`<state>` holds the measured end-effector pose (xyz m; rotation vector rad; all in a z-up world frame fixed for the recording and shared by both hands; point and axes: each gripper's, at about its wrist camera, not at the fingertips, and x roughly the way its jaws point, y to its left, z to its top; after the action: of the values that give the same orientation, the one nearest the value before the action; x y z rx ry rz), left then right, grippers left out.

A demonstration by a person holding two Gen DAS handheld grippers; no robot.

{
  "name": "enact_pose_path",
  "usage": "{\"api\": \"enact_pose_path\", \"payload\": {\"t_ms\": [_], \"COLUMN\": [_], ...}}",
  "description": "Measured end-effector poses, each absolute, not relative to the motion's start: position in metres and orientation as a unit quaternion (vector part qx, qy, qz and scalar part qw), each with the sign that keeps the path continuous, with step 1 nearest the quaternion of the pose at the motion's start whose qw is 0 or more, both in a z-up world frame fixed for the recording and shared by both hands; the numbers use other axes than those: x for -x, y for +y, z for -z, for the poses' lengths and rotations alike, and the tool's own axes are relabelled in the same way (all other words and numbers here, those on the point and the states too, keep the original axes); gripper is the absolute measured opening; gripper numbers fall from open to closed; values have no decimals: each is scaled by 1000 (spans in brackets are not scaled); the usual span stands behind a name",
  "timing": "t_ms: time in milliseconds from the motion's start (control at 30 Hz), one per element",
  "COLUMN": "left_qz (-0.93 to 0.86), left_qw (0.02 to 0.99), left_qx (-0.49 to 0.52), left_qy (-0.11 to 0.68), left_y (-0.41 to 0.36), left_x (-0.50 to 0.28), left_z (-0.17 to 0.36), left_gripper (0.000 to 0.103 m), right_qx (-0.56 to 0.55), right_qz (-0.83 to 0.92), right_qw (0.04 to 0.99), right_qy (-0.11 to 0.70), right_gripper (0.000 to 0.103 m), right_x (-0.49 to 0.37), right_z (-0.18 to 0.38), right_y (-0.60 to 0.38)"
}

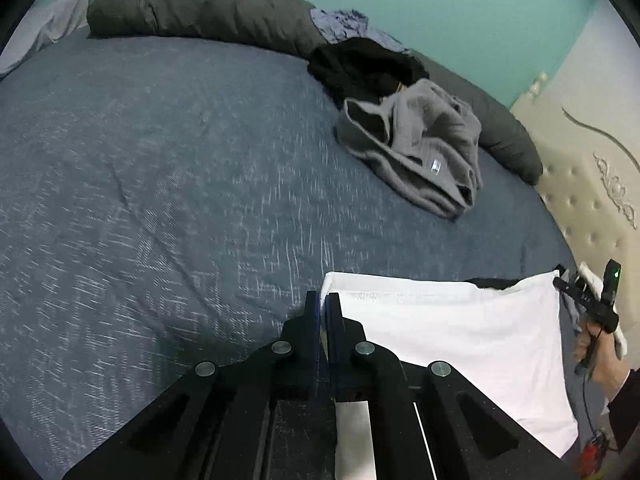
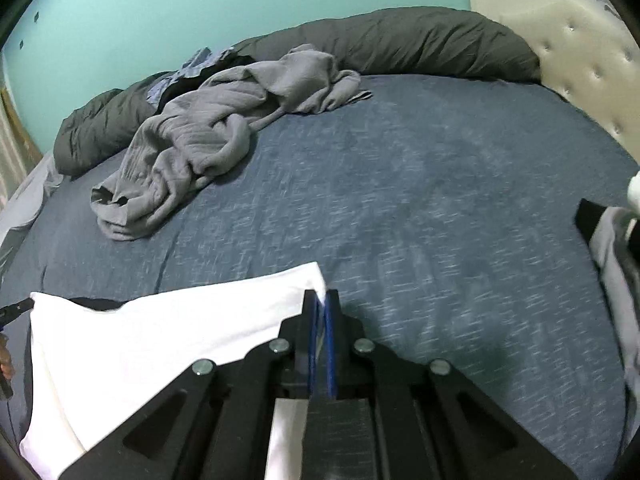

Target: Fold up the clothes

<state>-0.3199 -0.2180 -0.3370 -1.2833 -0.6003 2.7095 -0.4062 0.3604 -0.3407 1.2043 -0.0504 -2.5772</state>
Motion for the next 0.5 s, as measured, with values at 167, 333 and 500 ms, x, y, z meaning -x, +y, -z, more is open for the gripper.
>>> {"api": "enact_pose_path", "payload": {"t_ms": [167, 333, 500], "left_qz": [-883, -876, -868], "left_qw": [37, 32, 9], "left_qx": [425, 440, 443], "left_qy": [-198, -197, -223], "left_y": [-219, -217, -225], "left_x": [328, 337, 337], "left_z": [339, 353, 360], "left_gripper": [3, 4, 35], "right_qx": [-431, -467, -497], "right_qz": [893, 877, 860], "right_qw": [129, 111, 116], "right_qy": [-26, -13, -22], "right_gripper": [3, 4, 13], "right_x": [411, 421, 422], "right_z": [344, 366, 376], "right_y": [361, 350, 346]}}
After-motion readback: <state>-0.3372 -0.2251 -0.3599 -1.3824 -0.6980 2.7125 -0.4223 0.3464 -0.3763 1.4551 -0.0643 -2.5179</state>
